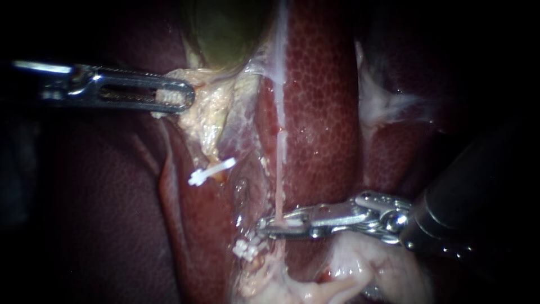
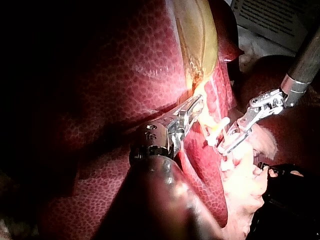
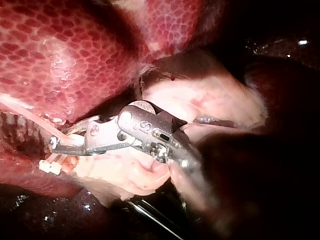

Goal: Going back first clip right tube

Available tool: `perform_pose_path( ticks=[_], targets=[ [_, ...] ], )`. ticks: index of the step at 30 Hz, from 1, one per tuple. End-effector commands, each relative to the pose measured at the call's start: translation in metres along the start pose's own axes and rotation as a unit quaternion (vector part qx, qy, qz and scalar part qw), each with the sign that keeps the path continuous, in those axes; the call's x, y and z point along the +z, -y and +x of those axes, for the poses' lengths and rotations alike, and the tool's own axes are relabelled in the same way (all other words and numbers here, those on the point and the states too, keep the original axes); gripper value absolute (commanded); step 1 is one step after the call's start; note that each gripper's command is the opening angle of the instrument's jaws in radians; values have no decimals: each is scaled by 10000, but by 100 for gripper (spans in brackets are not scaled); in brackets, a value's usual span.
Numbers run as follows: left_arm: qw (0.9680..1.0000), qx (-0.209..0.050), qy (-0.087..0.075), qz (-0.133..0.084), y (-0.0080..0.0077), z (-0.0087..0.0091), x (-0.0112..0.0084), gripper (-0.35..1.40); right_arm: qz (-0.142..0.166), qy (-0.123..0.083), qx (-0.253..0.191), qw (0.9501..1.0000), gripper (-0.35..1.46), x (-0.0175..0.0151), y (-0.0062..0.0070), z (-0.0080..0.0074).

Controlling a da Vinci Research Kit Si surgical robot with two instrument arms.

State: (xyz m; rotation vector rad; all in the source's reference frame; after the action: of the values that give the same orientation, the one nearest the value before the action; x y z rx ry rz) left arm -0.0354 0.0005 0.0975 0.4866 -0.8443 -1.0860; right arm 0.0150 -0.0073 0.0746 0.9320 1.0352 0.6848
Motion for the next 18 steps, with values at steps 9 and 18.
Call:
perform_pose_path(
  ticks=[9,18],
  targets=[
    [10000,-1,1,-4,0,0,0,-35,121,-168,-160,9997,15,3,1,5],
    [10000,1,2,-6,-1,1,0,-35,-92,-326,-930,9951,60,1,1,12]
  ],
)
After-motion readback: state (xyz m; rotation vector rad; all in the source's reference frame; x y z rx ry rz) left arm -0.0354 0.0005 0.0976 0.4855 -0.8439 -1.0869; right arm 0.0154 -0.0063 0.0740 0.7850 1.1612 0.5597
